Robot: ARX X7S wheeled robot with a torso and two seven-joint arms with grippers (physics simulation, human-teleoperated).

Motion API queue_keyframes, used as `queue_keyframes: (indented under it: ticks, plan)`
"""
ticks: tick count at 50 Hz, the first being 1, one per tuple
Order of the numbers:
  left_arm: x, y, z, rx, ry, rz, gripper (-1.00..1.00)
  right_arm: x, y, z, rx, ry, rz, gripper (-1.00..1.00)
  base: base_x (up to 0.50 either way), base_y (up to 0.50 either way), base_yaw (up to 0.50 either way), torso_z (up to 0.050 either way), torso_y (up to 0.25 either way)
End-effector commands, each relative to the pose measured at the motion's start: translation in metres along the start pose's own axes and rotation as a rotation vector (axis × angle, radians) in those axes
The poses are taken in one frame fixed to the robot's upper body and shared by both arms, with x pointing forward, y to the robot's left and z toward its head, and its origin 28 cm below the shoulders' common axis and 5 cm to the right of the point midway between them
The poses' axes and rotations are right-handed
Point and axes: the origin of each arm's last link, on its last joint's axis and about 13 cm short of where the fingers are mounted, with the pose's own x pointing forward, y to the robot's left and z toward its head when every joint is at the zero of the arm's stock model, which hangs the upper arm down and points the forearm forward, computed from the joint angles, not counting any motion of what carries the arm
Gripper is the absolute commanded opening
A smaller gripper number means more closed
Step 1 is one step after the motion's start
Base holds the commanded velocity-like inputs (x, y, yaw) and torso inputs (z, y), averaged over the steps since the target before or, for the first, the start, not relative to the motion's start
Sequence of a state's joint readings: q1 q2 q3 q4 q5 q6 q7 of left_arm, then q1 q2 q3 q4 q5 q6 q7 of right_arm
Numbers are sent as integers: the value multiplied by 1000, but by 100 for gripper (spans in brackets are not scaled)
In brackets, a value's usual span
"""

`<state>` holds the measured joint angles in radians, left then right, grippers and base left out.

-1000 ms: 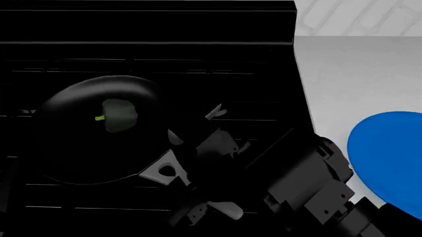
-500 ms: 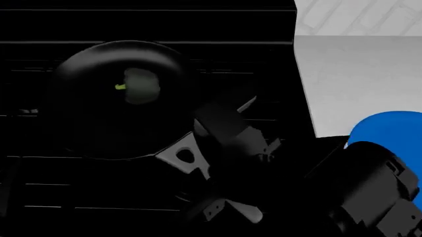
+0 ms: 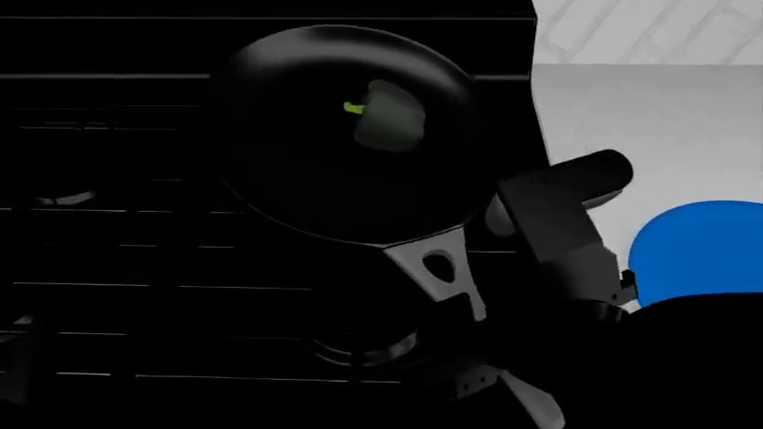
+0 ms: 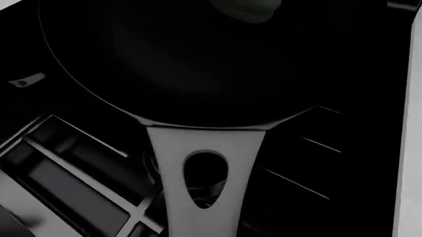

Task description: Pick up the pan and dump the vegetables in it onto the plate. Then return the pan to the stove.

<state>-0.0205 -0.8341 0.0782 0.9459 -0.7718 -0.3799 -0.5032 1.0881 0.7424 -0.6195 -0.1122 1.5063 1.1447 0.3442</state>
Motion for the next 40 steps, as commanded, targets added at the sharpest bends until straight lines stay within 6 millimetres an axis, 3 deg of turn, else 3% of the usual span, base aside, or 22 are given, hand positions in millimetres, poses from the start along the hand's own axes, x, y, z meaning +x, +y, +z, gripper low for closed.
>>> queue_keyframes:
  ticks: [1, 10, 24, 40]
  plan:
    - [1, -2, -3, -3, 3, -10, 100, -39, -22, 25, 62, -175, -127, -100, 0, 0, 0, 0, 0]
    - [1, -3, -4, -6, 6, -10, 100, -59, -32, 28, 90, -198, -198, -100, 0, 0, 0, 1, 6]
    - [1, -2, 1, 0, -2, -9, 100, -73, -47, 26, 192, -302, -222, -100, 0, 0, 0, 1, 6]
    - [-1, -5, 5, 15, -5, -16, 100, -56, -61, -4, 331, -379, -192, -100, 0, 0, 0, 1, 6]
